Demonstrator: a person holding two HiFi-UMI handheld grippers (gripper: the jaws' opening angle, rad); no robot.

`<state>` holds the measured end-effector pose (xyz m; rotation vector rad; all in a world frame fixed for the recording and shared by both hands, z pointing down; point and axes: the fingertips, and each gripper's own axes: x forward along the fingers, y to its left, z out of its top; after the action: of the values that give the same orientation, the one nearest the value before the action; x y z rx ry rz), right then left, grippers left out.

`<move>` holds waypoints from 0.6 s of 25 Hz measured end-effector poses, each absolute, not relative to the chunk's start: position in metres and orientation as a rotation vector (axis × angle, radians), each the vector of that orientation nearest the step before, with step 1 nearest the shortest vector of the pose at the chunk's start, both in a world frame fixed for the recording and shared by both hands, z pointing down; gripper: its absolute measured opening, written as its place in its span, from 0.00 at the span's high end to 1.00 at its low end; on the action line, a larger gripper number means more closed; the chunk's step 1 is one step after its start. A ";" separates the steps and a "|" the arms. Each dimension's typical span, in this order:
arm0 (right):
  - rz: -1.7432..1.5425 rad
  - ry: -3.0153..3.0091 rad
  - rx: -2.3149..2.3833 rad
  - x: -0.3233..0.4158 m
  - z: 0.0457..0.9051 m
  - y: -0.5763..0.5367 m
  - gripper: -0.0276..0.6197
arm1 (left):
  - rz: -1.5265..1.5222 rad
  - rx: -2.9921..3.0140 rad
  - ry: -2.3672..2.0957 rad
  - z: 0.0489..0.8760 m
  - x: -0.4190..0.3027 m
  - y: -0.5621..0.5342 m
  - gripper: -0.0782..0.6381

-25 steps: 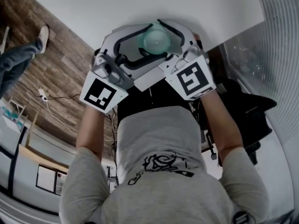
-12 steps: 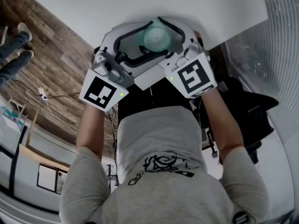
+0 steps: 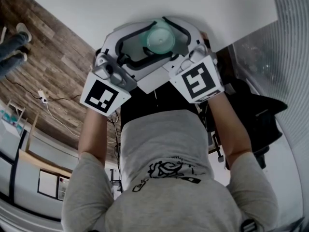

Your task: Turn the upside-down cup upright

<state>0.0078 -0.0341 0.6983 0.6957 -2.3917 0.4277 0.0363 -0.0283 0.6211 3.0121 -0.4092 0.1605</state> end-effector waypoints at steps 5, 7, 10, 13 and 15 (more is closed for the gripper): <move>0.427 -2.383 0.693 0.008 0.699 -0.034 0.39 | 0.174 3.027 -0.405 0.622 0.037 -0.027 0.49; 0.417 -2.381 0.694 0.008 0.699 -0.034 0.39 | 0.176 3.028 -0.403 0.622 0.037 -0.027 0.48; 0.405 -2.380 0.699 0.009 0.700 -0.034 0.39 | 0.183 3.022 -0.398 0.623 0.038 -0.026 0.48; 0.404 -2.381 0.700 0.009 0.700 -0.033 0.39 | 0.186 3.012 -0.396 0.624 0.038 -0.026 0.48; 0.400 -2.380 0.695 0.009 0.700 -0.032 0.39 | 0.188 3.008 -0.401 0.625 0.038 -0.025 0.48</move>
<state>0.0089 -0.0324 0.7004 0.6953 -2.3803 0.4001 0.0378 -0.0254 0.6247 3.0081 -0.4012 0.1878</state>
